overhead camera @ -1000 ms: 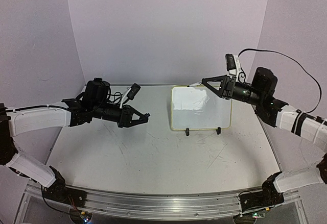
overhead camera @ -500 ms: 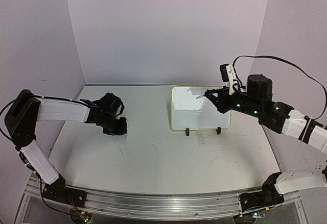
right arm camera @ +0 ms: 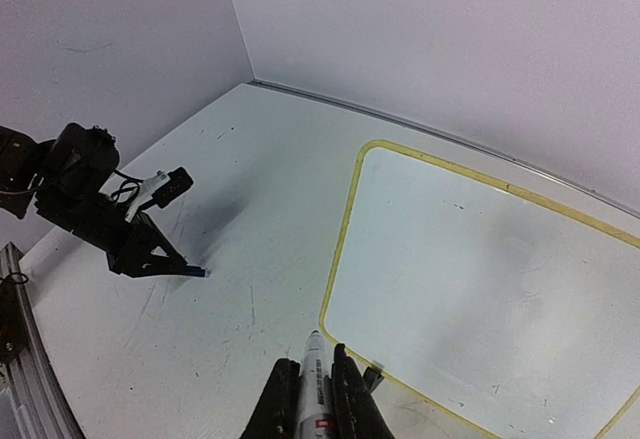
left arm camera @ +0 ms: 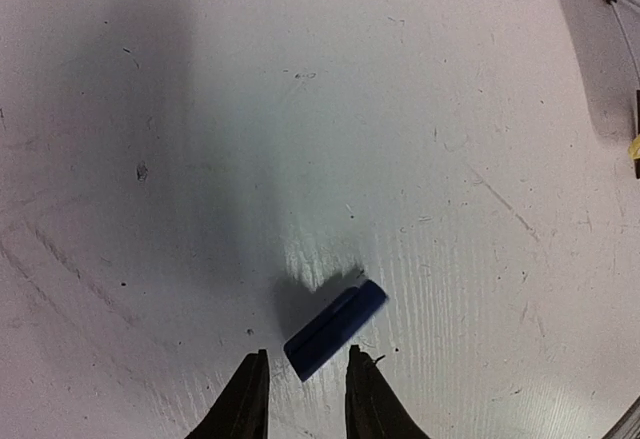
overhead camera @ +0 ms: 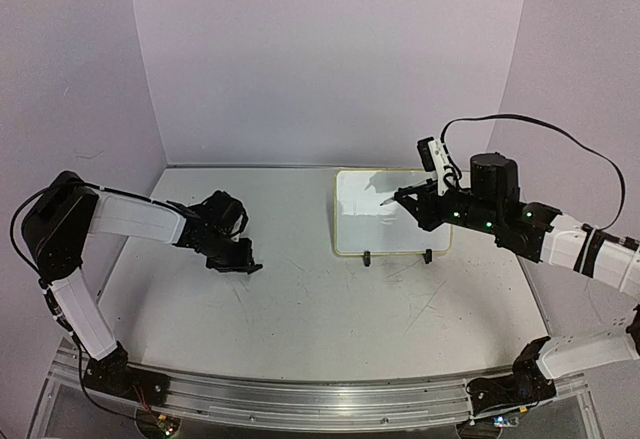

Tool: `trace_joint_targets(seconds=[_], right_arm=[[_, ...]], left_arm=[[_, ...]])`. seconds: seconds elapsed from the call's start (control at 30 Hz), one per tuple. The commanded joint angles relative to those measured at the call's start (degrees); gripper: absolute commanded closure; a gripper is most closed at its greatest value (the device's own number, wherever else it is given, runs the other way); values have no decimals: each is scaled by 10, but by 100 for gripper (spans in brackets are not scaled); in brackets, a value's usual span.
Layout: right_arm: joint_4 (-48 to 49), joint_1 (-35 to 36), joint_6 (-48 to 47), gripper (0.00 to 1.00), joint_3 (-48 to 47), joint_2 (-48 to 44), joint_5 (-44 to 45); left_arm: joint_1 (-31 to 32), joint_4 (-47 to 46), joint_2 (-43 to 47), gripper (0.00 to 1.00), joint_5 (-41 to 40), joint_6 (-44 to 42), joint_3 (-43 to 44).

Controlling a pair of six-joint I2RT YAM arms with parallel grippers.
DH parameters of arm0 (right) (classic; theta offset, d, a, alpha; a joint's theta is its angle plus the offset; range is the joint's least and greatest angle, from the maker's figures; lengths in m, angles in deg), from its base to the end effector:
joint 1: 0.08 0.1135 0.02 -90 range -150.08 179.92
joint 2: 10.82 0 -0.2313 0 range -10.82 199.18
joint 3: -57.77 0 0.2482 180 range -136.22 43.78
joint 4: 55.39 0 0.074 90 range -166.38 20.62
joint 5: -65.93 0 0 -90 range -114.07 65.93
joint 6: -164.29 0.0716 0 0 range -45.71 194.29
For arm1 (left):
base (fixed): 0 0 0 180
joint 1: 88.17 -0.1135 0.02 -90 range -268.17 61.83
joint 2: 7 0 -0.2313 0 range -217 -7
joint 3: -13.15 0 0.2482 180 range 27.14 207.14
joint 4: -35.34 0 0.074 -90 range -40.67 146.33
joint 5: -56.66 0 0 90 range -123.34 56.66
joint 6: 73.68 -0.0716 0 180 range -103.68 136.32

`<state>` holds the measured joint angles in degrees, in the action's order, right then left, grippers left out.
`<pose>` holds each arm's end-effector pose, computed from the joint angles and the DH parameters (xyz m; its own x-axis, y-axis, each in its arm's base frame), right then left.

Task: Write a sentence on the whiteboard
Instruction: Place the pen cap at the center of the board, then hold the whiteboard at the center of the board.

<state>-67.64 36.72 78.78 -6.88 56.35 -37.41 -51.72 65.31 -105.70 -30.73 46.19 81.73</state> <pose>0.2440 0.2032 0.2791 -0.2631 -0.1017 -0.9594 -0.7432 0.6555 0.1343 0.2734 -0.2060 0.0914 -0.9093 0.0531 -0.4127 0.1833 0.9416 -0.2826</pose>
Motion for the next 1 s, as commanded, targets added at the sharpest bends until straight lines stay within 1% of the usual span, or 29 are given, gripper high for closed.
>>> trace_joint_targets(seconds=[0.0,0.1,0.13,0.23,0.27,0.4,0.43,0.47,0.53,0.57,0.6,0.7,0.73,0.8,0.83,0.87,0.9,0.97], right_arm=[[31,2,-5,100,3,-9,-9],[33,2,-5,100,1,-12,-8],[32,2,-5,100,1,-13,-9],[32,2,-2,100,2,-12,-14],[33,2,0,100,4,-11,-16],[29,2,1,100,9,-13,-14],[28,2,1,100,9,-14,-13],[18,2,-2,100,8,-13,-11],[-7,2,-7,100,1,-5,-9],[-15,2,-8,100,-3,1,-7],[-29,3,-4,100,-4,8,-4],[-29,16,1,100,2,11,-7],[-25,25,3,100,0,14,-1],[-25,34,6,100,-8,23,6],[-24,34,8,100,-13,29,11],[-24,35,9,100,-15,30,14],[-23,35,7,100,-16,32,19],[-23,35,2,100,-23,35,21]], left_arm=[[2,-21,-7,72,-3,-4,-8],[2,-23,-7,74,-8,-5,-13],[2,-24,-2,73,-9,-6,-16],[2,-27,25,64,-13,-12,-22],[2,-27,35,59,-11,-17,-23],[2,-25,77,45,3,-22,-26],[2,-25,86,43,4,-22,-26],[2,-25,108,31,8,-23,-26],[2,-27,129,20,17,-23,-25],[2,-31,139,17,23,-22,-23],[1,-48,148,12,34,-22,-23],[1,-141,152,10,74,-16,-36],[1,-200,149,1,95,-7,-44],[1,-277,136,1,118,3,-55],[-1,-331,124,1,133,3,-60],[-6,-362,111,1,162,5,-65],[-25,-460,86,1,223,29,-76],[-43,-560,31,4,314,63,-66]])
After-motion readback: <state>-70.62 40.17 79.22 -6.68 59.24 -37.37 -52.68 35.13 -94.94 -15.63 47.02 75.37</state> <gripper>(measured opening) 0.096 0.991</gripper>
